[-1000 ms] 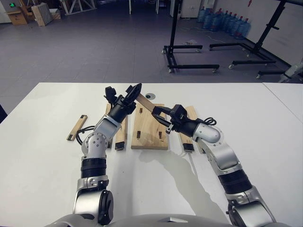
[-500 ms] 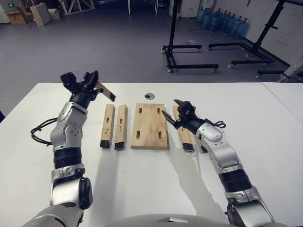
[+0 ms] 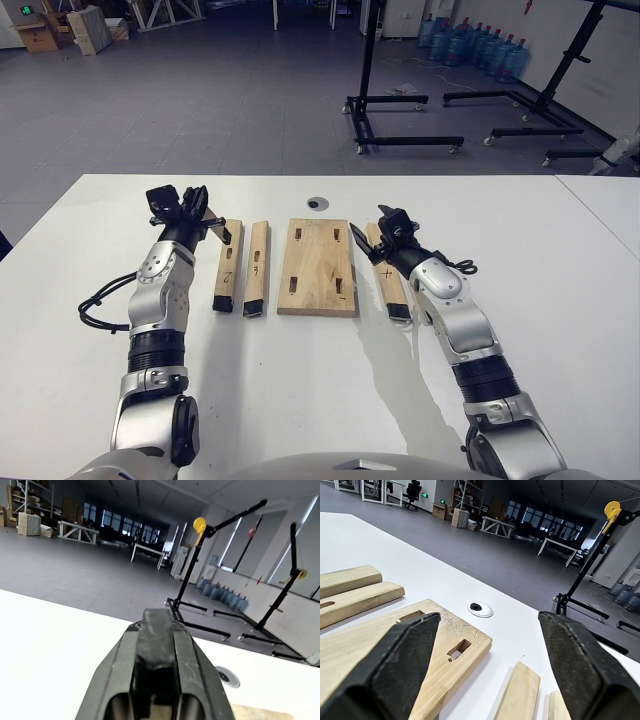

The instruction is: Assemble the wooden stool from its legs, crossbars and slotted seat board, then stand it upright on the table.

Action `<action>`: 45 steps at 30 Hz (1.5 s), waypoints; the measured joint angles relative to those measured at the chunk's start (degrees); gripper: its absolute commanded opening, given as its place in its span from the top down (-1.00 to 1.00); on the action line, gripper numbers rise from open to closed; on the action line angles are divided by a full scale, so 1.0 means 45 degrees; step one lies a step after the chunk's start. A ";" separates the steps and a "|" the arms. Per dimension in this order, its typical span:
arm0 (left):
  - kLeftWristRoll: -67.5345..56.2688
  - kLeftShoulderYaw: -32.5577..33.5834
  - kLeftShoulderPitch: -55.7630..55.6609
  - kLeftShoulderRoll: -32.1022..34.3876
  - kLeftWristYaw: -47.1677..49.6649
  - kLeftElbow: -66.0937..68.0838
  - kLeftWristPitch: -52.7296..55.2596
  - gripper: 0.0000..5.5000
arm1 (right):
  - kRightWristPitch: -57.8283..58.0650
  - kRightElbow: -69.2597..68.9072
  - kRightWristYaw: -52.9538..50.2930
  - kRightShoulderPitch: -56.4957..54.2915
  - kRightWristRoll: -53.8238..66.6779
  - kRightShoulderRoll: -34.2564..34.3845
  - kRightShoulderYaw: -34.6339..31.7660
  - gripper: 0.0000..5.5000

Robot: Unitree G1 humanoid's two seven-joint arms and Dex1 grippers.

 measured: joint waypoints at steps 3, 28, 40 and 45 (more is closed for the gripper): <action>0.0360 -0.0113 0.0002 0.0000 0.0143 0.0144 -0.0094 0.86 | 0.0010 -0.0001 0.0001 0.0000 -0.0006 0.0005 -0.0003 -0.31; 0.1495 -0.0574 0.0404 -0.0208 0.0249 0.0707 -0.0648 0.86 | 0.0319 -0.0485 0.0253 0.0003 0.0272 0.0067 -0.0100 -0.31; 0.2585 -0.1218 0.0408 0.0094 0.0683 0.0976 -0.0718 0.86 | 0.0544 -0.0588 0.0323 0.0003 0.0197 -0.0042 -0.0052 -0.31; 0.2964 -0.1535 0.0282 0.0091 0.0816 0.1144 -0.0692 0.86 | 0.0539 -0.0574 0.0327 0.0002 0.0121 -0.0195 -0.0033 -0.31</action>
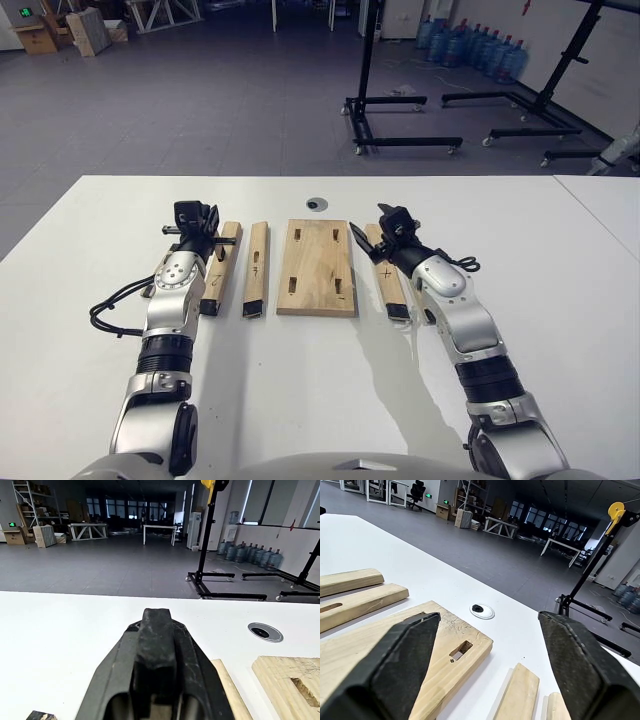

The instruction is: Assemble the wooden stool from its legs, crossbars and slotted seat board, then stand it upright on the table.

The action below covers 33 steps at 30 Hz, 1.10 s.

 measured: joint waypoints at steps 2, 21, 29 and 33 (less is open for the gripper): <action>0.0197 -0.0150 -0.0013 0.0000 0.0040 0.0058 -0.0002 0.86 | -0.0017 0.0019 -0.0002 0.0000 -0.0084 -0.0006 0.0019 -0.31; 0.0369 -0.0395 0.0829 -0.0406 -0.0004 0.0436 0.0672 0.47 | -0.0323 0.0308 -0.0046 -0.0192 -0.0335 -0.0017 0.0025 -0.31; 0.0783 -0.0478 0.0677 -0.0348 0.0272 -0.0192 0.0284 0.30 | -0.0411 0.0455 -0.0055 -0.0192 -0.0347 0.0007 0.0023 -0.31; 0.1275 -0.0808 0.0333 -0.0276 0.0371 -0.0663 0.0214 0.30 | -0.0413 0.0538 -0.0059 -0.0192 -0.0348 0.0014 0.0023 -0.31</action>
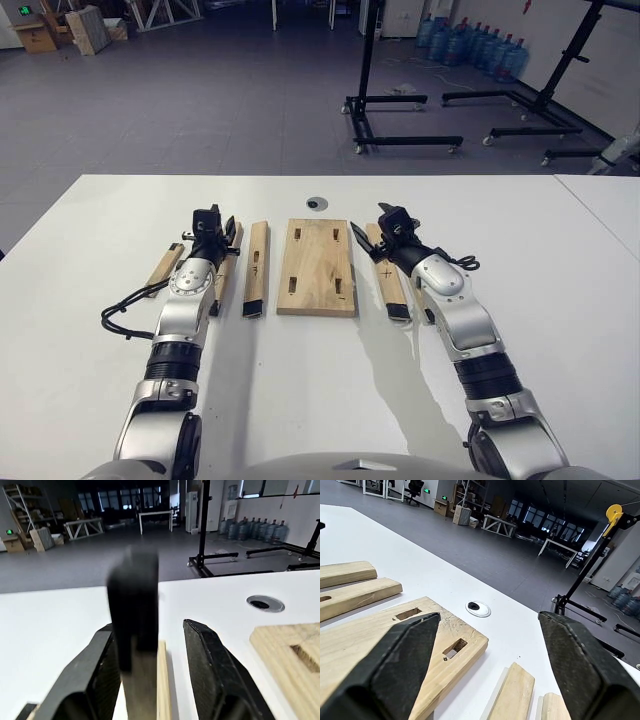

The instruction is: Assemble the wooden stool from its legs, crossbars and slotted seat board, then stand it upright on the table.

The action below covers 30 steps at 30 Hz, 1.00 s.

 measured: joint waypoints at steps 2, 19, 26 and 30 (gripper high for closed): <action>0.0020 0.0010 -0.0145 0.0000 0.0009 -0.0246 -0.0003 0.30 | 0.0000 0.0038 0.0000 0.0000 -0.0002 0.0009 0.0001 -0.31; 0.0036 0.0097 -0.1524 0.0217 -0.0041 -0.1297 0.0257 0.30 | -0.0151 0.0029 0.0065 0.0017 0.0172 0.0040 -0.0112 -0.31; -0.0411 0.0516 -0.3067 0.0460 -0.0160 -0.1715 0.1095 0.30 | -0.0154 -0.0031 0.0063 0.0052 0.0271 0.0049 -0.0113 -0.31; -0.0526 0.1012 -0.4447 0.1014 -0.0270 -0.0501 0.0974 0.30 | -0.0154 -0.0101 0.0054 0.0124 0.0269 0.0121 -0.0065 -0.31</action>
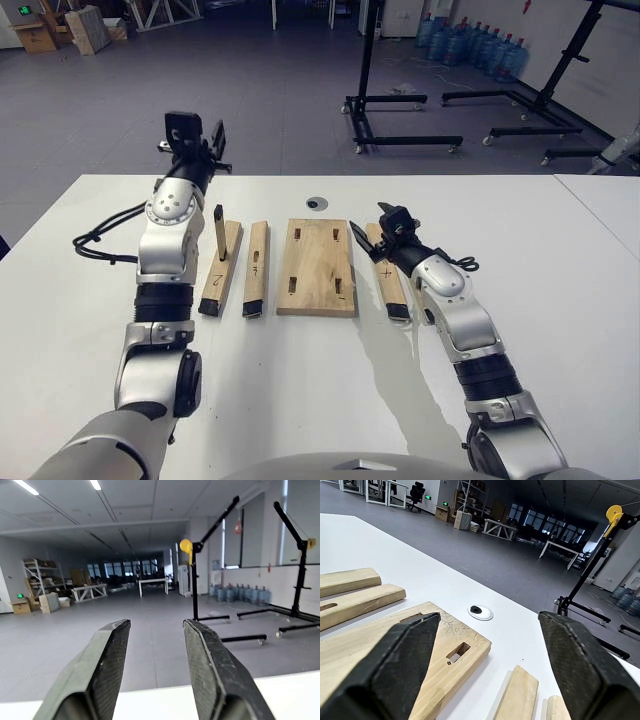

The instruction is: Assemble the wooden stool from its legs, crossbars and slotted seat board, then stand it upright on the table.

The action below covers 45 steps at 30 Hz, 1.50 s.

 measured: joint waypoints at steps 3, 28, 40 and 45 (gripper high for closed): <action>0.0013 0.0113 -0.0213 0.0144 -0.0021 0.1037 -0.0297 0.30 | 0.0000 -0.0011 0.0004 0.0049 -0.0004 0.0033 0.0056 -0.31; 0.0198 -0.0327 0.2416 -0.0678 0.1254 -0.4113 0.1536 0.30 | 0.0888 -0.1768 0.0426 0.1005 -0.0007 -0.0612 0.0035 -0.31; 0.0737 -0.2152 1.1873 -0.0688 0.0000 -0.8382 0.2346 -0.09 | 0.1853 -0.3248 0.0286 0.2654 0.0115 -0.0683 0.0019 -0.31; 0.0868 -0.2121 1.2063 -0.0564 -0.0126 -0.7090 0.3111 -0.36 | 0.1913 -0.3319 0.0406 0.2662 0.0113 -0.0698 0.0182 -0.31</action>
